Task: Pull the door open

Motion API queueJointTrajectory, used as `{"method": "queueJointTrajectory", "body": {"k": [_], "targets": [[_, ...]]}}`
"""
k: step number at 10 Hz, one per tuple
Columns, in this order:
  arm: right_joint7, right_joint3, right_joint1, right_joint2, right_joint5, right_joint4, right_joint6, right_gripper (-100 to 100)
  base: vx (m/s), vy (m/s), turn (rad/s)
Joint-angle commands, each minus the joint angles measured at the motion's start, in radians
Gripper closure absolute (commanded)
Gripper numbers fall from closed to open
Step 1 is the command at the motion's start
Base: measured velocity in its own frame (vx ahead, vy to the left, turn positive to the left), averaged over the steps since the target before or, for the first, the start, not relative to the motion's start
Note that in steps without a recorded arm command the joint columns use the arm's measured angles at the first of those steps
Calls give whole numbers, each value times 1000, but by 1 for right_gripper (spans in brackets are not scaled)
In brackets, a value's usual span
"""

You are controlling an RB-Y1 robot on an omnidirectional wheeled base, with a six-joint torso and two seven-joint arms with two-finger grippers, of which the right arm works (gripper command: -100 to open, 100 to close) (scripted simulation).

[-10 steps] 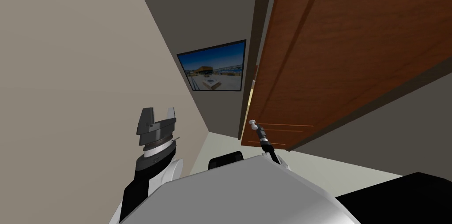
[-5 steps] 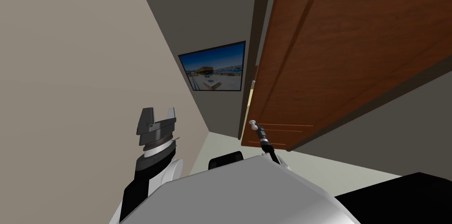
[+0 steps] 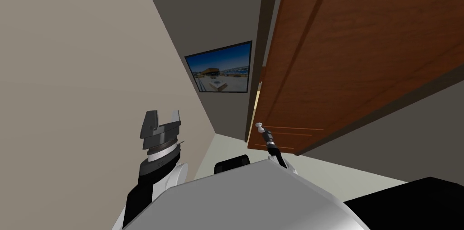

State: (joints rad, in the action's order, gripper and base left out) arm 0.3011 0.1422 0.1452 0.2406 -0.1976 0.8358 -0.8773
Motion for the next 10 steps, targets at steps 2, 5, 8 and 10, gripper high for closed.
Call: {"method": "queueJointTrajectory", "body": {"k": [2,5,8,10], "targets": [[69,-37,-23,-4,-35,3,-17,100,-44,-9,57],[114,-52,-27,1,-62,0,-15,100,-31,-6,37],[158,-36,-27,7,-80,-47,-10,-100,-56,-22,37],[200,-35,-30,-3,-95,-41,-5,-100,-100,27,101]]}}
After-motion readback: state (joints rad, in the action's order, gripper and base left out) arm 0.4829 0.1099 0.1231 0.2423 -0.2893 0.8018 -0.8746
